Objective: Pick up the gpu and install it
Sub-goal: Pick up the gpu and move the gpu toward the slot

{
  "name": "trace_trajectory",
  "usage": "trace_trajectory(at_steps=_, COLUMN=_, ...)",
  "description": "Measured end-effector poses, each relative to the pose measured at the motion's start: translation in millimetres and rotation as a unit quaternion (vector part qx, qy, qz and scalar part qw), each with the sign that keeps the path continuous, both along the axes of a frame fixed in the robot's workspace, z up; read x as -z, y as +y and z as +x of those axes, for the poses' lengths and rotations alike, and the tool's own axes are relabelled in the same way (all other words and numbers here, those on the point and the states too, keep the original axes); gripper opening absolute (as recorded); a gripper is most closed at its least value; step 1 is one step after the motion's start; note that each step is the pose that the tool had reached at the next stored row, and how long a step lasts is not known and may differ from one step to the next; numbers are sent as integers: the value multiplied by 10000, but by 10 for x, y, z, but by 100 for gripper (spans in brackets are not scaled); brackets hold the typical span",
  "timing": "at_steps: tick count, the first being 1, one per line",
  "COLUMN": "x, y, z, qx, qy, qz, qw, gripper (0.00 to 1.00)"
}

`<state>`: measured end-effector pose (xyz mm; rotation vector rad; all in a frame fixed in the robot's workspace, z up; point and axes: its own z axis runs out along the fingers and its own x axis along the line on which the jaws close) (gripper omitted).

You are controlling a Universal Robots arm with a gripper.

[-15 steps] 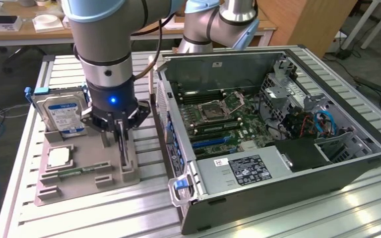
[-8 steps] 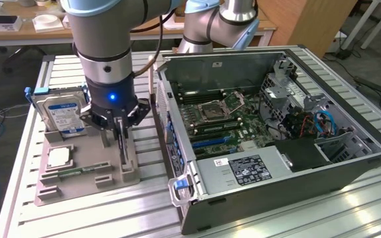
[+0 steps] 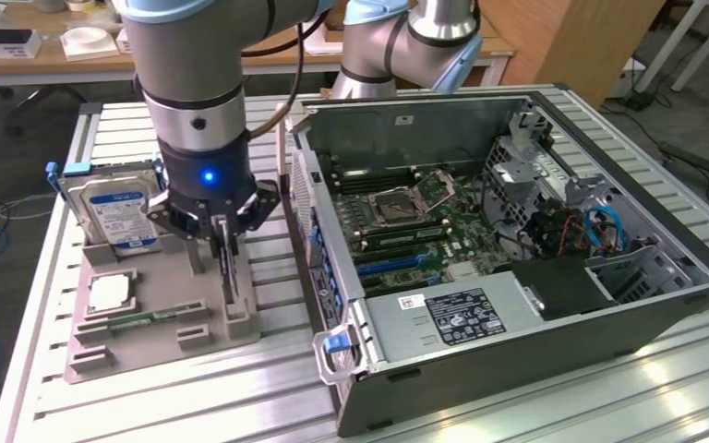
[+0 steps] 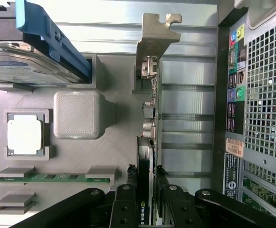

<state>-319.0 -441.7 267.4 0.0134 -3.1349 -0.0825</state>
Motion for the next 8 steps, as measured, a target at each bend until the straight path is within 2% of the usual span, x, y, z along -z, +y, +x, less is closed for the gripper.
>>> trace_trajectory(at_steps=8, x=-26, y=0, z=0, qx=0, qy=0, qz=0, qw=10000, gripper=26)
